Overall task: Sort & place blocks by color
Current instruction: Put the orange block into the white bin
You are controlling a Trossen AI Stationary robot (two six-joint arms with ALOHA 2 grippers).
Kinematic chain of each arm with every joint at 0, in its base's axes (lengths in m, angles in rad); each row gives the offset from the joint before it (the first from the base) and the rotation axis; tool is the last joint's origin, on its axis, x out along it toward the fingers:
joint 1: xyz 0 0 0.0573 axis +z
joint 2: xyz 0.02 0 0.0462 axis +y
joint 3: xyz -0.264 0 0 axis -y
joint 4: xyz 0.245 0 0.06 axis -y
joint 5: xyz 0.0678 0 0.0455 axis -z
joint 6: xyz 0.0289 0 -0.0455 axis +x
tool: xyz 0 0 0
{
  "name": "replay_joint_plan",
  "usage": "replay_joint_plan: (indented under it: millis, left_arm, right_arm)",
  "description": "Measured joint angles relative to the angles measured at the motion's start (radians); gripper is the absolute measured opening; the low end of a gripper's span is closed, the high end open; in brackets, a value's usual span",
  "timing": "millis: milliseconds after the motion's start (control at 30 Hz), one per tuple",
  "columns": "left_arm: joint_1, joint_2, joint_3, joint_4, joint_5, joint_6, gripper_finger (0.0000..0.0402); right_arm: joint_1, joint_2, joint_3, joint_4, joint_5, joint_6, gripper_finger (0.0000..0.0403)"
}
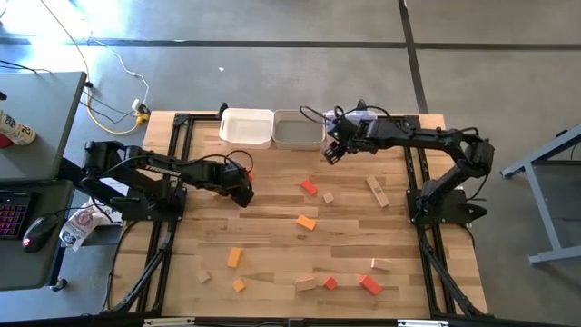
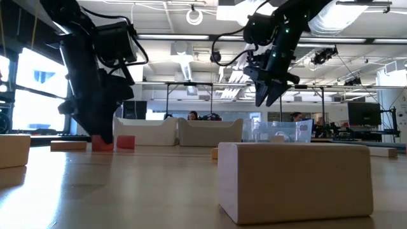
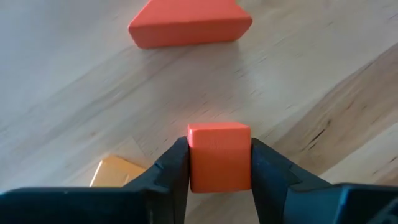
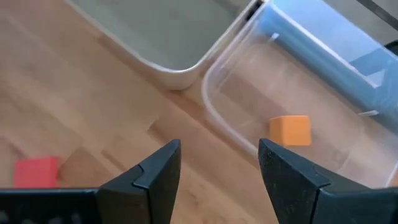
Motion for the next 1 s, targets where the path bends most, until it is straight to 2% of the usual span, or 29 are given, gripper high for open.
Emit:
replay_joint_plan:
  millis: [367,600,1000]
  left_arm:
    - [-0.001,-0.027,0.0,0.02,-0.011,0.026,0.0106]
    - [0.006,-0.123,0.0,0.041,-0.018,0.043,0.0109]
    - [0.191,-0.329,0.0,0.148,-0.033,0.218,0.0111]
  right_arm:
    - [0.103,0.0,0.0,-0.009,0.002,0.009,0.0201]
    - [0.141,0.0,0.0,-0.009,0.02,0.034,0.0201]
    - [0.143,0.0,0.0,-0.01,-0.05,0.035,0.0201]
